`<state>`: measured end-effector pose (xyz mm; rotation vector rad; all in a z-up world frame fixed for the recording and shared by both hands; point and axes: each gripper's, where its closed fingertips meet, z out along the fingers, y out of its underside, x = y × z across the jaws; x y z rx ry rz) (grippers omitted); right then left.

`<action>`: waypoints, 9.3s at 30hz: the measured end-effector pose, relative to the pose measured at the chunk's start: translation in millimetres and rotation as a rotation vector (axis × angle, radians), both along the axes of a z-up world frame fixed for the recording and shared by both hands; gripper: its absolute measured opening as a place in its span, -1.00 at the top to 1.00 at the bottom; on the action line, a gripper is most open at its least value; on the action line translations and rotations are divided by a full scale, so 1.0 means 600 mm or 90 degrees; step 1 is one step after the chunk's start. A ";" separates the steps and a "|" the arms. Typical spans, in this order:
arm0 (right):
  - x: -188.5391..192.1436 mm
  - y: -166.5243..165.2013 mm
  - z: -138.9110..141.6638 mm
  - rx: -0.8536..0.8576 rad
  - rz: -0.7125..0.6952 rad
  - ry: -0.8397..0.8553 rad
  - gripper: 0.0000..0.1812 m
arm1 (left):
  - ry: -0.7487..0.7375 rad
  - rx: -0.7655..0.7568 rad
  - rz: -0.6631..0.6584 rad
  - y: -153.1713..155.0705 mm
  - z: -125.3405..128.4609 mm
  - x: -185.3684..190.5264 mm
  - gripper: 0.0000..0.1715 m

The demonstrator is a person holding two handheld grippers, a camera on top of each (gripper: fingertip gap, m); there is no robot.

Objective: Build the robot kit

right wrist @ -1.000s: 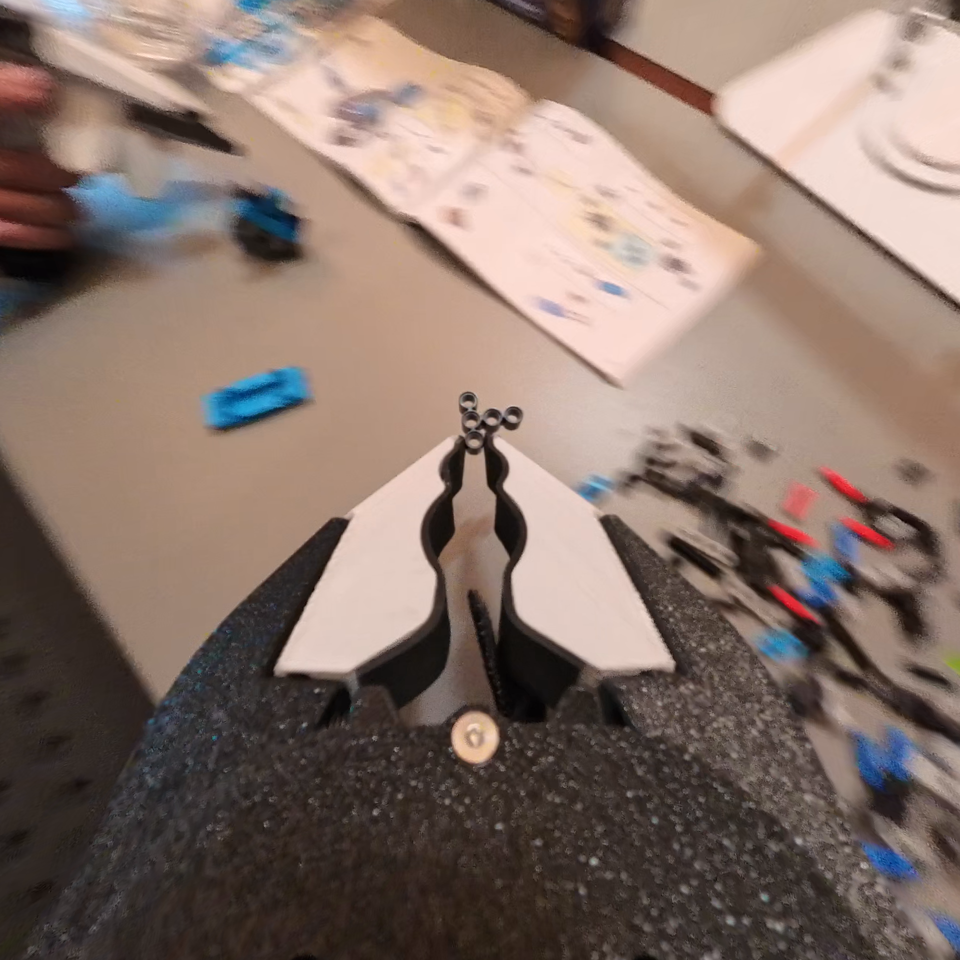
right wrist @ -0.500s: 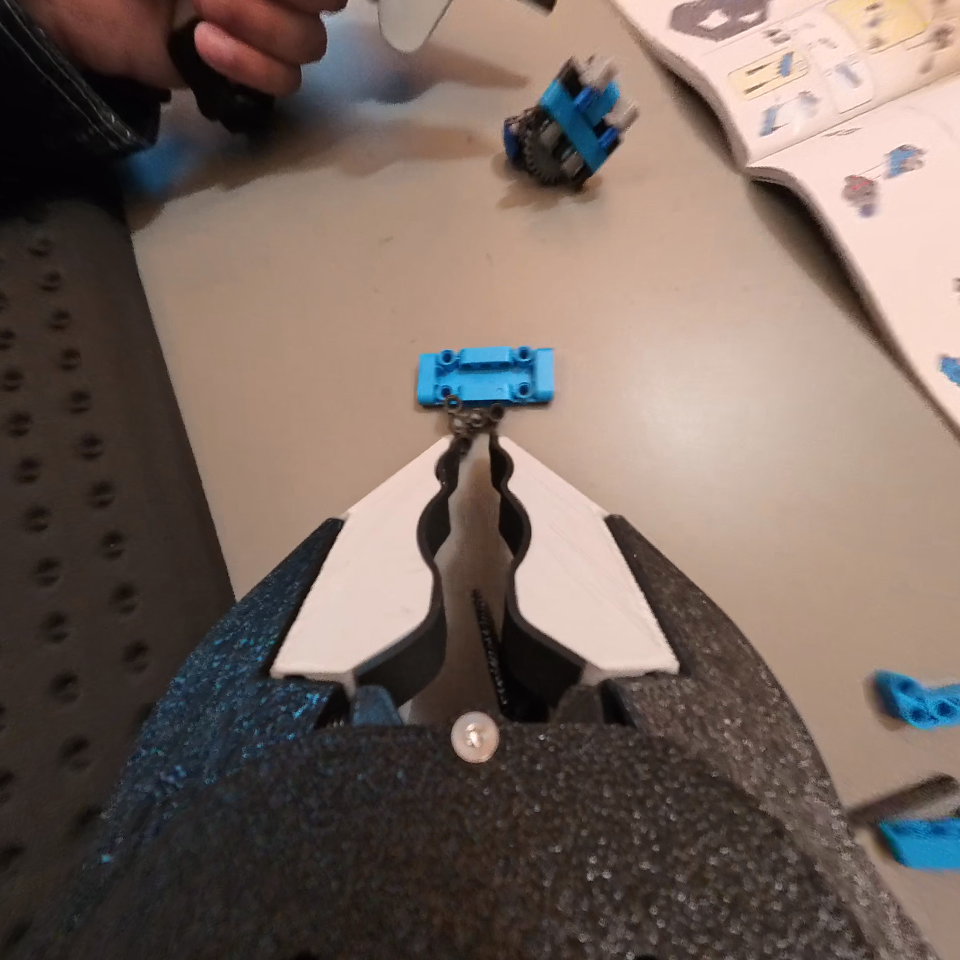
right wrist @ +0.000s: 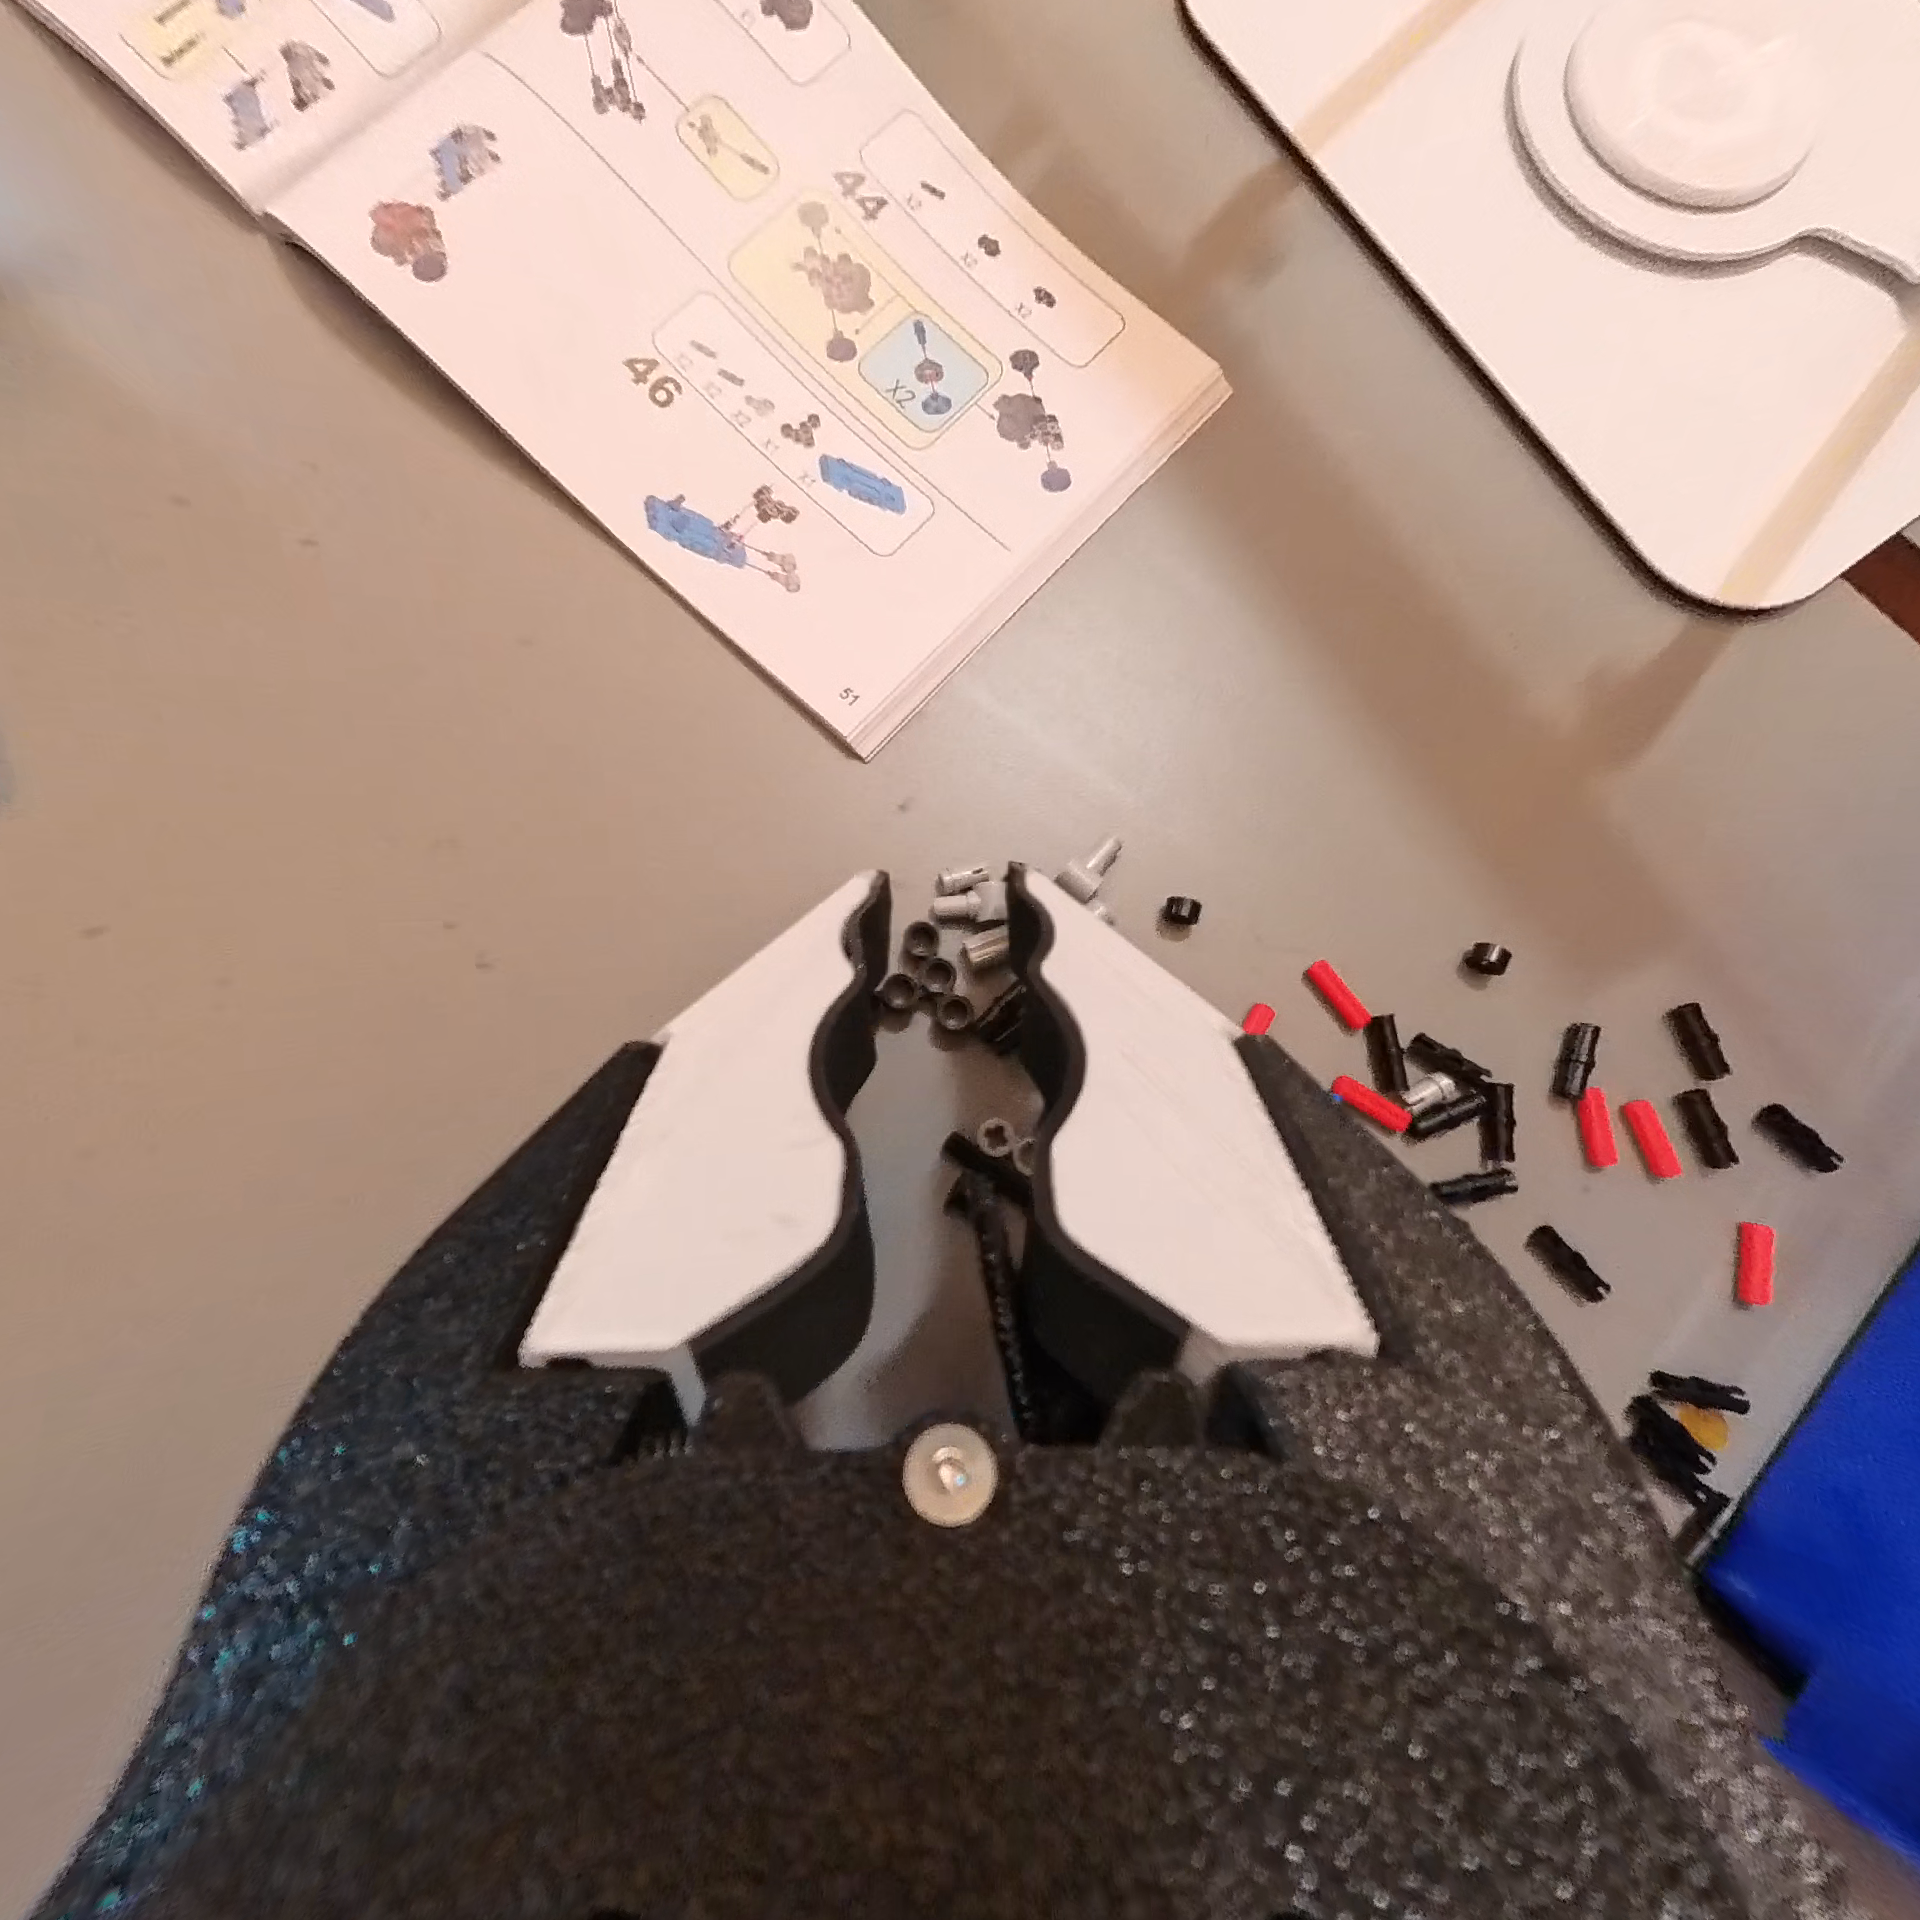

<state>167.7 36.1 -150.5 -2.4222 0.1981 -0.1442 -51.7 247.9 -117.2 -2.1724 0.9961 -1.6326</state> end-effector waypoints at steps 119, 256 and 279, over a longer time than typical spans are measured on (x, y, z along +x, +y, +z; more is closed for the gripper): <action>-0.217 -0.022 0.038 0.133 0.200 0.087 0.73 | -0.015 -0.027 -0.015 -0.013 0.006 0.001 0.52; 0.093 -0.089 0.020 0.022 -0.086 0.054 0.85 | -0.014 -0.035 -0.020 -0.016 0.004 0.002 0.52; -0.022 -0.022 0.021 0.040 -0.005 0.072 0.88 | -0.015 -0.041 -0.022 -0.018 0.004 0.002 0.52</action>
